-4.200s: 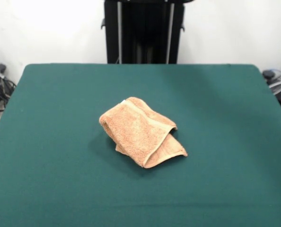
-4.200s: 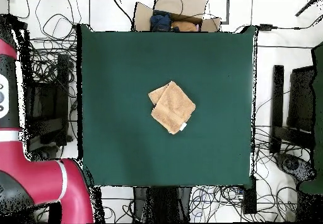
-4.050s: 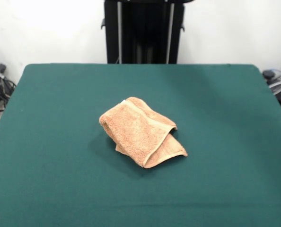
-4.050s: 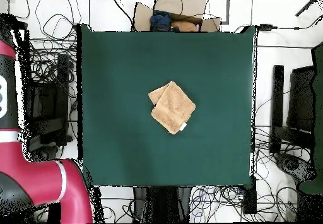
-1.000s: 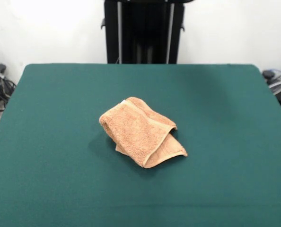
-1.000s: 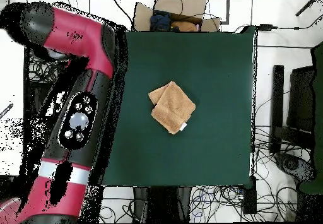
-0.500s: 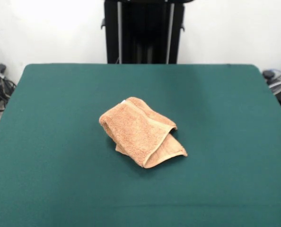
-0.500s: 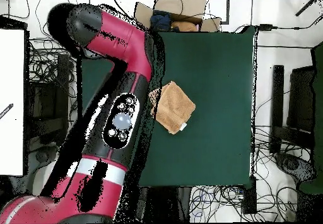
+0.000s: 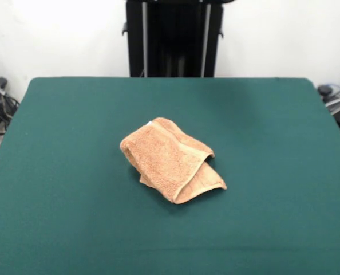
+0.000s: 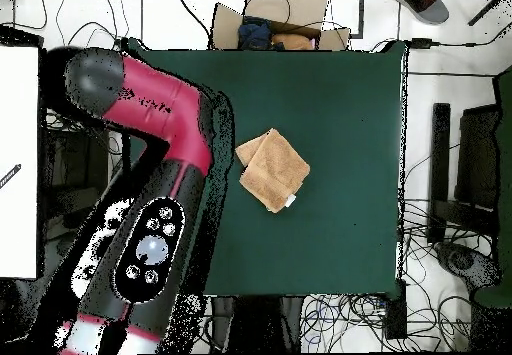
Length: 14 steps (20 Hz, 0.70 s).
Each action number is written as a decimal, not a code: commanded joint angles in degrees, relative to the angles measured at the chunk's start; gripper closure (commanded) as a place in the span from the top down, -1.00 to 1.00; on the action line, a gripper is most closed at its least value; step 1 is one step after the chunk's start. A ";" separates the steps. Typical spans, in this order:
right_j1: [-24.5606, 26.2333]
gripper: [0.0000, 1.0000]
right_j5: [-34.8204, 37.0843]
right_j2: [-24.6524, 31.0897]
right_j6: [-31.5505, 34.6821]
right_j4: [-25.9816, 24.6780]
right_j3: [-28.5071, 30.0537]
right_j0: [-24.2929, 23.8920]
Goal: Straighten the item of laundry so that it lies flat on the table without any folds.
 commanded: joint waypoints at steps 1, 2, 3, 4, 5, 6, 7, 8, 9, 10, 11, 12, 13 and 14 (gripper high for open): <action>-9.06 1.00 -9.03 6.16 12.55 -1.12 19.72 6.75; -9.78 1.00 -10.88 5.99 13.72 -0.62 21.50 8.03; -10.41 1.00 -12.27 5.83 14.97 -0.22 22.96 9.27; -10.80 1.00 -13.22 5.57 16.20 0.00 23.94 10.40; -11.37 1.00 -14.06 5.16 17.48 0.17 25.06 11.63; -11.78 1.00 -14.80 4.87 19.13 0.53 26.03 12.80; -12.07 1.00 -15.65 4.23 21.16 0.63 26.77 14.20; -12.29 1.00 -16.24 3.66 23.07 0.76 27.42 15.54; -12.39 1.00 -16.72 2.89 25.14 0.74 27.85 16.94; -12.46 1.00 -17.22 2.37 26.91 0.85 28.33 18.21; -12.51 1.00 -17.83 1.82 28.63 0.99 28.86 19.46; -12.59 1.00 -18.34 1.49 29.99 1.14 29.38 20.53; -12.78 1.00 -18.43 1.29 30.94 1.10 29.79 21.41; -13.07 1.00 -18.39 0.91 31.96 0.92 30.27 22.43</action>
